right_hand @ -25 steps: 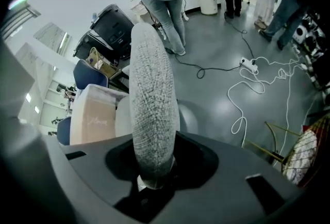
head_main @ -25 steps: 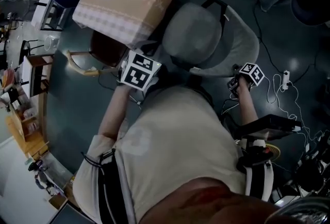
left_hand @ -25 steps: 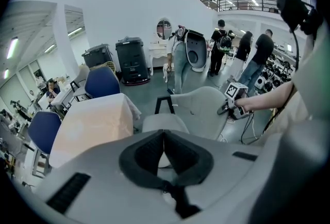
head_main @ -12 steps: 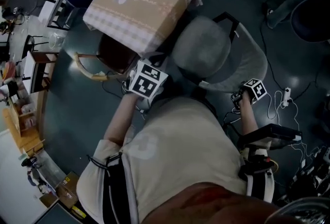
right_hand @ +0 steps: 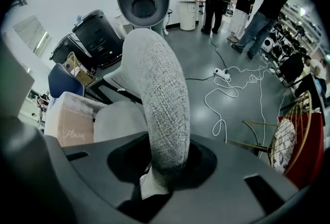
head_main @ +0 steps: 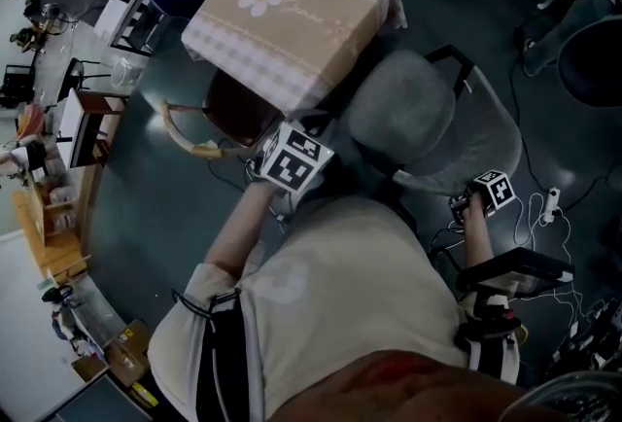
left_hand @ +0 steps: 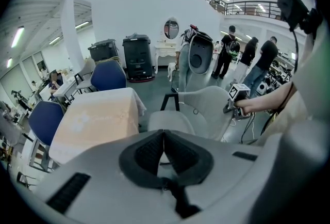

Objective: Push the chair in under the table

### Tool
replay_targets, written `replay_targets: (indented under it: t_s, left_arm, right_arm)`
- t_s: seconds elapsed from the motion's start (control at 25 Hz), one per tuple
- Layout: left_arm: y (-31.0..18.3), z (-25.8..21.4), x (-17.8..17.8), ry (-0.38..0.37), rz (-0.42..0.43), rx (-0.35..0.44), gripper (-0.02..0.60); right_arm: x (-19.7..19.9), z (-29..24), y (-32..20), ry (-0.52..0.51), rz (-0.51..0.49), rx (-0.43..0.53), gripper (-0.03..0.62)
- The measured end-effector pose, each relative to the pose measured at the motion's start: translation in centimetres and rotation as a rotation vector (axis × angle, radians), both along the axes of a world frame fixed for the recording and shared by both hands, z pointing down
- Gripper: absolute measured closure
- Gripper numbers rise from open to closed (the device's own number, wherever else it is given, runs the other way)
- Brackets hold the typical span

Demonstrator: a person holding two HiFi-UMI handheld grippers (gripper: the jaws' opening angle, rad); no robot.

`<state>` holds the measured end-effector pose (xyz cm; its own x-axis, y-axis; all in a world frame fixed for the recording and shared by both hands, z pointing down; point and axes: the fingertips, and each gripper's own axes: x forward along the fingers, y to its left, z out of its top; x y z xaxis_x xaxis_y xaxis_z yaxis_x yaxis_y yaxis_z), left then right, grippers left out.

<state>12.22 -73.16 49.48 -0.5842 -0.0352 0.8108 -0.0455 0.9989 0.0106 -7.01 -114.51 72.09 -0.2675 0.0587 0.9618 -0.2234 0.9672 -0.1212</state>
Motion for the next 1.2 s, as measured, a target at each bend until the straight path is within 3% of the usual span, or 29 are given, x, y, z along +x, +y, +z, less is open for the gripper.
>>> replay_targets:
  t_s: [0.36,0.76,1.2]
  left_arm:
    - [-0.8,0.8,-1.4,0.003,0.035,0.017,0.574]
    - [-0.3,0.8,-1.7,-0.007,0.020,0.029,0.574]
    - [-0.9,1.0,-1.8,0.000,0.037,0.019,0.574]
  right_arm:
    - [-0.3,0.7,-0.2,-0.001,0.015,0.029,0.499]
    - [-0.1,0.7,0.1,0.009,0.024,0.062,0.499]
    - [-0.1,1.0,0.0,0.012,-0.050,0.119,0.494]
